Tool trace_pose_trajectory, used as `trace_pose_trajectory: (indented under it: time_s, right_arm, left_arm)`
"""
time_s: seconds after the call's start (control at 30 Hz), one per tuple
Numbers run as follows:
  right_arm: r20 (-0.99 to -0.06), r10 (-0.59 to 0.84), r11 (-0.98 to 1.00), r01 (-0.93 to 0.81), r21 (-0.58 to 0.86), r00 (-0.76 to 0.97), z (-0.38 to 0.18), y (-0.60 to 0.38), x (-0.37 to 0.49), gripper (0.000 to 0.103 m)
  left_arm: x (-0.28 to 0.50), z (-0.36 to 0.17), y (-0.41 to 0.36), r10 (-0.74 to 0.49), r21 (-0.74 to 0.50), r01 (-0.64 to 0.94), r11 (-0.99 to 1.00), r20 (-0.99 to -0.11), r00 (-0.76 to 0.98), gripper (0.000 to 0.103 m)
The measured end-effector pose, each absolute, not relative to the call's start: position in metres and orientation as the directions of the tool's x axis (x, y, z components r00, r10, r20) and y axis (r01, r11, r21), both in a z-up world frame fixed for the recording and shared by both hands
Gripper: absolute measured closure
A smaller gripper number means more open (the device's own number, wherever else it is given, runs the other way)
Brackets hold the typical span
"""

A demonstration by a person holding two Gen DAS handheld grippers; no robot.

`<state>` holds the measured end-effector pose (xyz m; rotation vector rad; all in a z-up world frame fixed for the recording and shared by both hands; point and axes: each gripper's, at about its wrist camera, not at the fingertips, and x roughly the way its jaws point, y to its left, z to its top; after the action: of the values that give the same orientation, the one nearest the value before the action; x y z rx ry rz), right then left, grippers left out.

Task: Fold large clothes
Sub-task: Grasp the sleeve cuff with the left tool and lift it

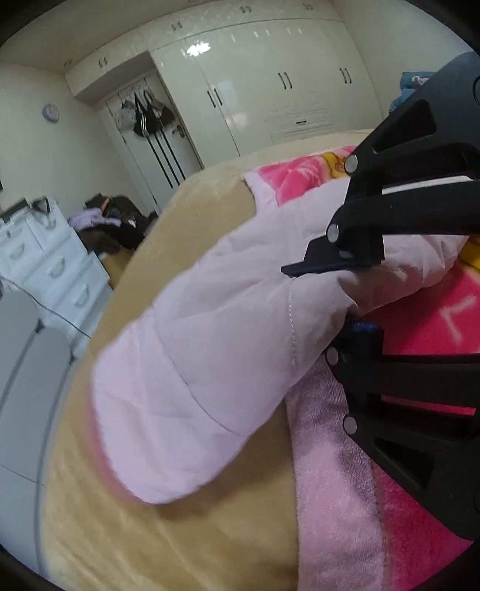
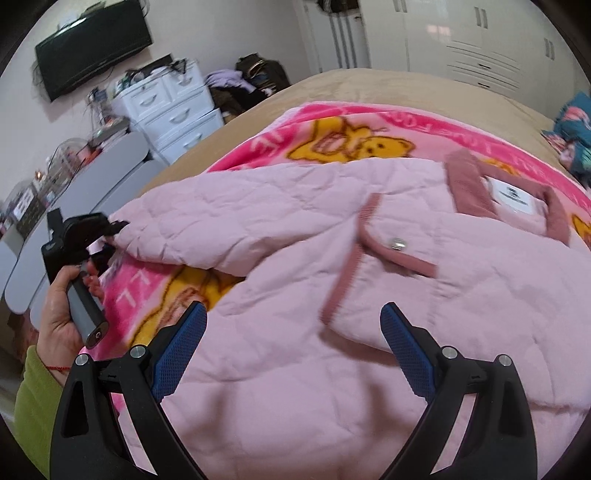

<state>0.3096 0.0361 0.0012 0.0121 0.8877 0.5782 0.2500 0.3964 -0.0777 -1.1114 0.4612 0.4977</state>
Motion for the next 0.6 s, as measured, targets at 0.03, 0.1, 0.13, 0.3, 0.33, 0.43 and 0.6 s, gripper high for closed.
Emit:
trace_pose_trajectory:
  time_s: [0.03, 0.1, 0.13, 0.3, 0.33, 0.43, 0.6]
  right_arm:
    - [-0.725, 0.481, 0.851, -0.463, 0.249, 0.494, 0.002, 0.030, 0.309, 0.009]
    - [-0.719, 0.473, 0.861, -0.440, 0.255, 0.510, 0.003, 0.015, 0.305, 0.009]
    - [-0.717, 0.471, 0.864, -0.433, 0.257, 0.515, 0.004, 0.010, 0.304, 0.009]
    - [-0.699, 0.460, 0.882, -0.376, 0.285, 0.548, 0.008, -0.029, 0.290, 0.009]
    - [-0.697, 0.455, 0.885, -0.366, 0.286, 0.555, 0.008, -0.035, 0.288, 0.009]
    - [-0.695, 0.438, 0.896, -0.337, 0.289, 0.570, 0.009, -0.059, 0.277, 0.009]
    - [-0.705, 0.379, 0.925, -0.263, 0.274, 0.599, 0.006, -0.103, 0.263, 0.009]
  left_arm:
    - [0.248, -0.070, 0.395, 0.149, -0.732, -0.574, 0.367, -0.563, 0.813, 0.093]
    - [0.247, -0.051, 0.390, 0.163, -0.735, -0.547, 0.401, -0.530, 0.832, 0.094]
    - [0.247, -0.044, 0.387, 0.167, -0.734, -0.538, 0.415, -0.520, 0.838, 0.094]
    - [0.245, 0.001, 0.362, 0.166, -0.736, -0.462, 0.495, -0.442, 0.882, 0.095]
    - [0.245, 0.008, 0.356, 0.163, -0.737, -0.447, 0.507, -0.428, 0.889, 0.095]
    - [0.248, 0.027, 0.336, 0.162, -0.717, -0.414, 0.561, -0.395, 0.904, 0.095]
    - [0.253, 0.054, 0.304, 0.139, -0.693, -0.354, 0.628, -0.347, 0.927, 0.095]
